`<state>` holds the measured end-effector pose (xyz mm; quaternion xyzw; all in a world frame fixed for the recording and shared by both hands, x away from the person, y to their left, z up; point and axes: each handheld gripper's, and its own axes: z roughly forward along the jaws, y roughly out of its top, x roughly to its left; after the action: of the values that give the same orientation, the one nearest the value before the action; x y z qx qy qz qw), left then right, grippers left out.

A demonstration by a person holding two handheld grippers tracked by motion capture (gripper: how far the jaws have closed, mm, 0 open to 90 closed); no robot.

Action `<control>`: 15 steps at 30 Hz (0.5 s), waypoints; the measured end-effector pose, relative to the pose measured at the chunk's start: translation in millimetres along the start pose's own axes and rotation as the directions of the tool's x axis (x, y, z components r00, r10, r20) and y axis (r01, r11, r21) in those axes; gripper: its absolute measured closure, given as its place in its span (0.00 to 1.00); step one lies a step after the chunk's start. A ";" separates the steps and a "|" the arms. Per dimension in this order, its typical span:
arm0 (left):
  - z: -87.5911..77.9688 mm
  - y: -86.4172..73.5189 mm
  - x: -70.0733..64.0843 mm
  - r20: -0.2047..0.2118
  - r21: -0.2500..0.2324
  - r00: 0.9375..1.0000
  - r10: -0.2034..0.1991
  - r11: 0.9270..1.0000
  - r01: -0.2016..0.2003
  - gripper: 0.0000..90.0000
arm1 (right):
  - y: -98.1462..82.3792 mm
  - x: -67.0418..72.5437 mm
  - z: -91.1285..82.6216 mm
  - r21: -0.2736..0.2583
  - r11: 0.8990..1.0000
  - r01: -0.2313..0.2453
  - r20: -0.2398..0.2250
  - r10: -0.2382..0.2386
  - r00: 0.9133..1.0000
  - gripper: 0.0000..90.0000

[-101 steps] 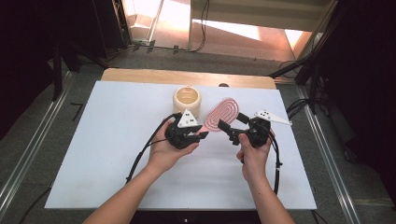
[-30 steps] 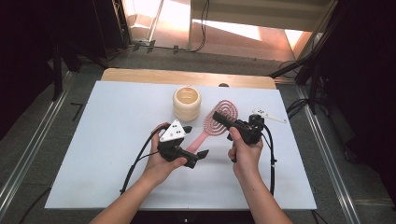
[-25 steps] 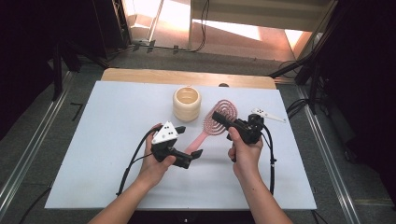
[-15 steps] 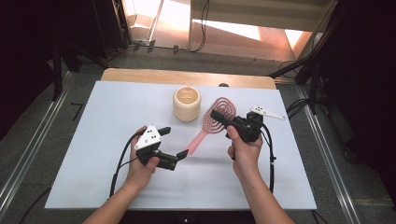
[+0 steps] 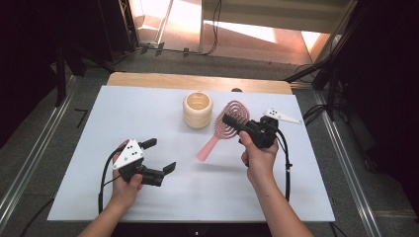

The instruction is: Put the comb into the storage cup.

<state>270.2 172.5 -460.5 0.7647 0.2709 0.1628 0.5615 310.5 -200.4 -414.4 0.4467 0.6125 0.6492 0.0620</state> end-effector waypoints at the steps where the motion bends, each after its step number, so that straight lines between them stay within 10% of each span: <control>1: -2.6 -0.7 1.0 -0.007 -0.002 1.000 -0.001 1.000 0.001 0.00 | 0.4 0.1 -0.1 0.002 1.000 0.001 0.003 -0.001 1.000 0.69; 15: -33.0 -14.4 11.4 -0.046 -0.035 0.999 -0.014 0.999 0.012 0.00 | 7.4 -1.1 -0.7 -0.004 0.999 0.032 0.024 -0.032 0.999 0.69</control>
<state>257.7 207.9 -464.3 0.7492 0.2858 0.1815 0.5692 314.2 -203.5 -408.6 0.4444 0.6173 0.6442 0.0808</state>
